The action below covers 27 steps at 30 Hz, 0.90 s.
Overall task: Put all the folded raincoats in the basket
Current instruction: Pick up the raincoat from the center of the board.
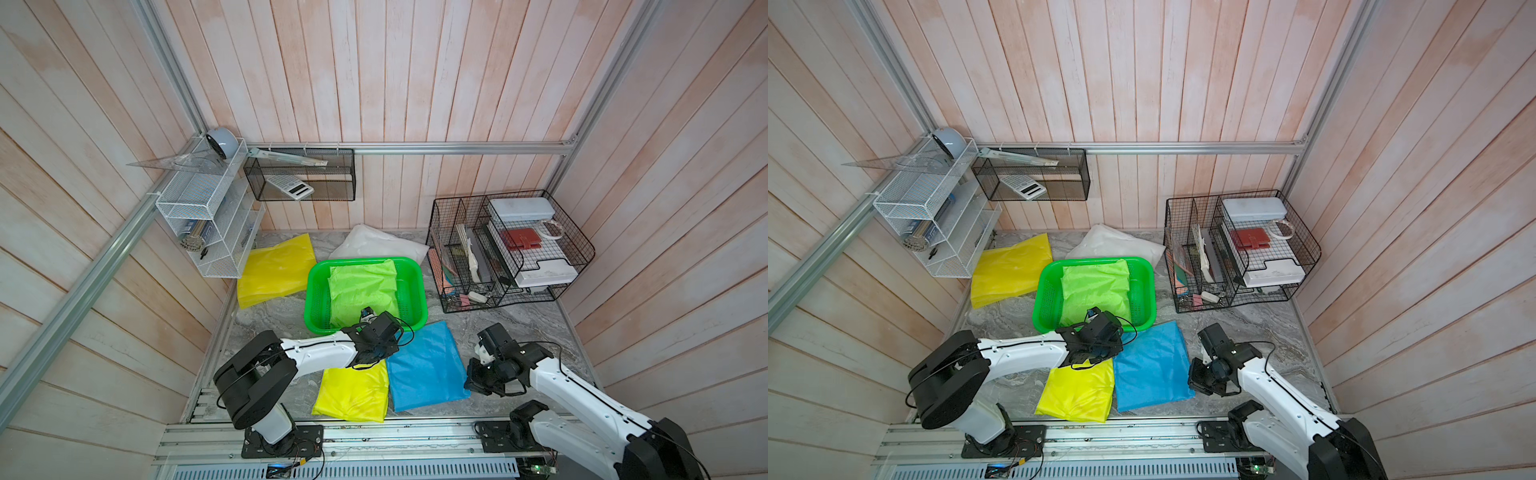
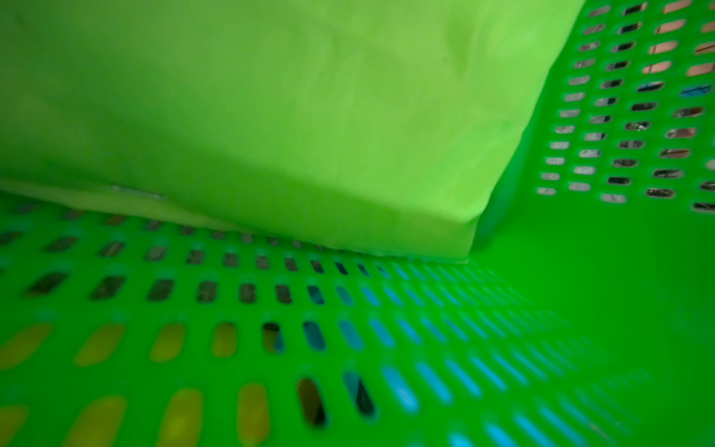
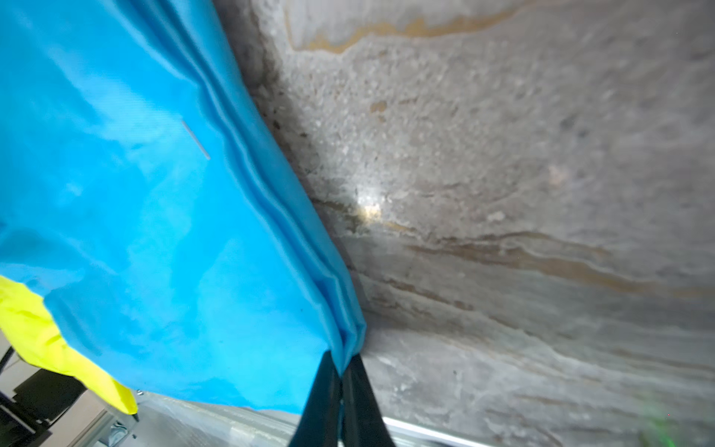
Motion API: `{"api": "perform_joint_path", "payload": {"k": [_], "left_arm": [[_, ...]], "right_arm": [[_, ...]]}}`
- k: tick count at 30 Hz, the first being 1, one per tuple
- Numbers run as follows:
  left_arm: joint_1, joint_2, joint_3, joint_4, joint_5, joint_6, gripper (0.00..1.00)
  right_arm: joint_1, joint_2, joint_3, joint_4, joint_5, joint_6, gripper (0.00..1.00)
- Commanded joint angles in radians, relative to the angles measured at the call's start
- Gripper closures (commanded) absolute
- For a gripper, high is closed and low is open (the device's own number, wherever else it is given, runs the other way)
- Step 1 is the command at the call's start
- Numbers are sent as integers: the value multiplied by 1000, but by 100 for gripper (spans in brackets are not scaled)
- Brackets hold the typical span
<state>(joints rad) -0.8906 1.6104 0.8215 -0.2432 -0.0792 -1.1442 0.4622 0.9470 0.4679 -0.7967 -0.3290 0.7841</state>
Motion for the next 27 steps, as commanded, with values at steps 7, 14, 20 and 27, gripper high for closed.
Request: {"api": "perform_joint_path", "payload": {"k": [7,14,20,27], "left_arm": [[-1,51,39,-8,79,48,100],[-65,108,150,-48,152,80,100],[-131,128,229,-84,193,99,100],[-185,104,421,-248,155,191,100]], "right_arm": [[-4,-148,168,-221,104,18,100],[-5,-244,235,-313,129,45,100],[-6,-283,341,-472,177,14,100],[-7,-296,558,-623,277,-17,100]]}}
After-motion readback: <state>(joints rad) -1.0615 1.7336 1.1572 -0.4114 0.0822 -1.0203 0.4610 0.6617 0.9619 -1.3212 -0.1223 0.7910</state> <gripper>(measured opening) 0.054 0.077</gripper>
